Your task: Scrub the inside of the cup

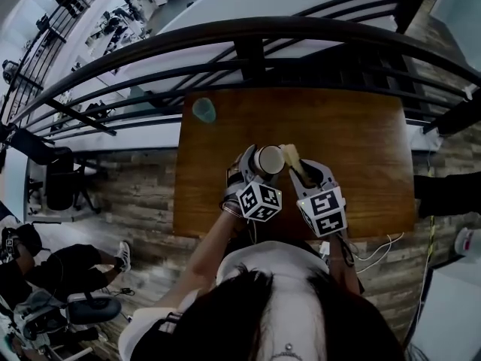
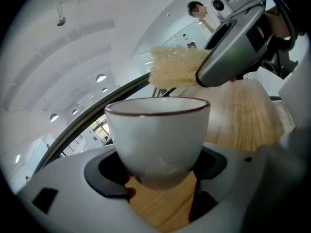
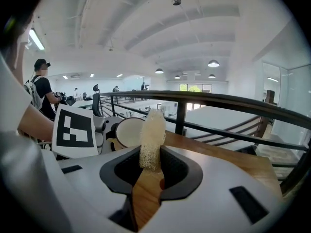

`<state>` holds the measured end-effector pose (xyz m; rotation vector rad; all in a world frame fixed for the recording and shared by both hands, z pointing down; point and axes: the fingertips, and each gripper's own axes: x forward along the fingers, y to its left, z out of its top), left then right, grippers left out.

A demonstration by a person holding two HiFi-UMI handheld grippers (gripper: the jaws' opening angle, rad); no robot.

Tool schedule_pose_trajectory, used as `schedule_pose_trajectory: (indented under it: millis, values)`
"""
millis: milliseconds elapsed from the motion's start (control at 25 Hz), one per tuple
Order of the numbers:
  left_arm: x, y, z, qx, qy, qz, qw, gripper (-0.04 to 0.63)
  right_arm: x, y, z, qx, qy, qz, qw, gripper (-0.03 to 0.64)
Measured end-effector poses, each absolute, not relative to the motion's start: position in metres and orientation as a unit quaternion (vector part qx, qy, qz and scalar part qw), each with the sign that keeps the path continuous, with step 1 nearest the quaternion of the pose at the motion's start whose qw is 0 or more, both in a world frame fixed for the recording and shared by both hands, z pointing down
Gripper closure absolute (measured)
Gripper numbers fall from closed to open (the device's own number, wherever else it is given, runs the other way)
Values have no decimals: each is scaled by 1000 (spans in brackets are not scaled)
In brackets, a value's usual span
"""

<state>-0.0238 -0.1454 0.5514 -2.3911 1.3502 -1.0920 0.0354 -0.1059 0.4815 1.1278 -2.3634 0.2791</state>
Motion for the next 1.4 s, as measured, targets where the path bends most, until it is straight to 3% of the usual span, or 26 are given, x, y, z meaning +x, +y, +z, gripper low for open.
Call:
schedule_pose_trajectory:
  millis: [480, 1400]
  values:
    - [-24, -147, 530, -793, 440, -393, 149, 207, 15, -96, 476, 379, -876, 86, 286, 508]
    - [-19, -139, 531, -751, 384, -450, 294, 207, -1, -78, 492, 295, -847, 79, 435, 508]
